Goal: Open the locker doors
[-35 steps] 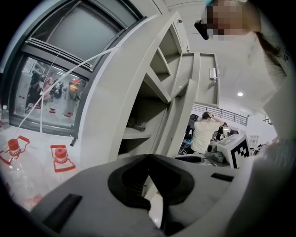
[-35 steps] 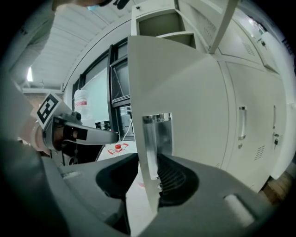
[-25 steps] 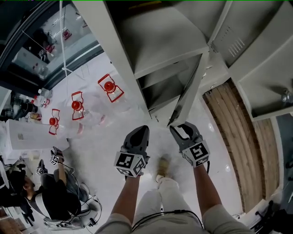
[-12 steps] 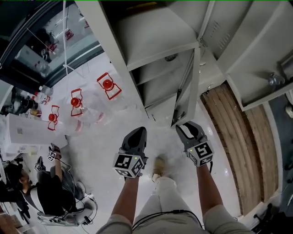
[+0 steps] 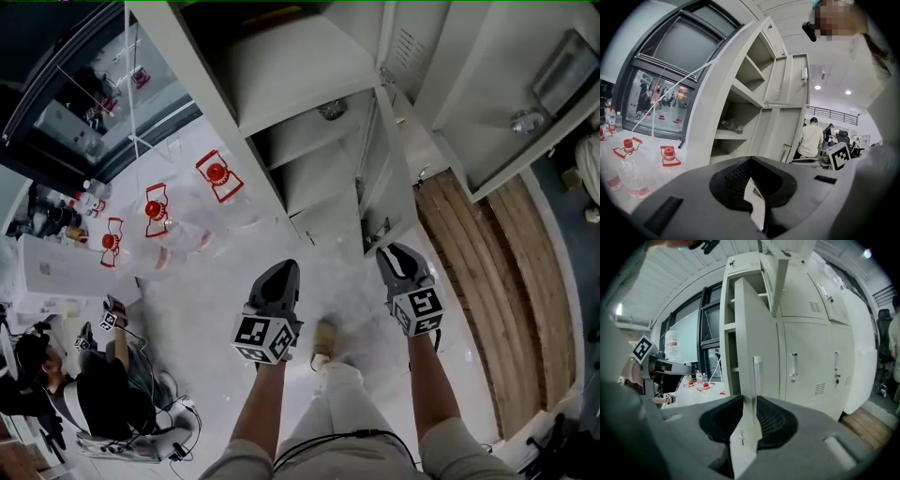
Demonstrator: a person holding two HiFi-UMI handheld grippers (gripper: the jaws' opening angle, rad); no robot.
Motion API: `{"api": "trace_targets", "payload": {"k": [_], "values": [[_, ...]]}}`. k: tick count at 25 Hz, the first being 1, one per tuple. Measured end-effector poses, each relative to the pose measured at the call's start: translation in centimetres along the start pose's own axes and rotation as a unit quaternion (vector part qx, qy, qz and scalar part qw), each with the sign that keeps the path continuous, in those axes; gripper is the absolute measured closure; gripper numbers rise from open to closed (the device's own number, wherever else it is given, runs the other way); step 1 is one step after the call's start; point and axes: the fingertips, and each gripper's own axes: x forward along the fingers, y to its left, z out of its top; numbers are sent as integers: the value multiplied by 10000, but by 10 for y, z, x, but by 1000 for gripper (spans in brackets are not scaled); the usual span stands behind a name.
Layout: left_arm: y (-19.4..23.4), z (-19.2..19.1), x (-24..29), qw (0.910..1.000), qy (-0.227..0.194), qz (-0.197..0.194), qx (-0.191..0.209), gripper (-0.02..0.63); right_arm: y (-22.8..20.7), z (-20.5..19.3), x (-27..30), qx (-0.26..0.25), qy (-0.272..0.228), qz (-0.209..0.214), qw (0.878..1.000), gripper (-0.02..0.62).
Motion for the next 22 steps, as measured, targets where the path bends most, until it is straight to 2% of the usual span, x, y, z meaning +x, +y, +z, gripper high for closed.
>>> {"api": "trace_targets", "payload": {"k": [8, 13, 16, 22], "values": [[-18, 0, -3, 10000, 12, -18, 50, 607, -43, -3, -21, 115, 117, -547, 9984, 513], [-25, -6, -8, 9999, 55, -67, 103, 607, -73, -7, -35, 392, 90, -1110, 9930, 523], [-28, -9, -9, 9999, 59, -92, 115, 607, -89, -8, -40, 470, 94, -1365, 9895, 561], [-36, -10, -16, 9998, 59, -133, 128, 607, -104, -2, -53, 566, 57, -1612, 9853, 566]]}}
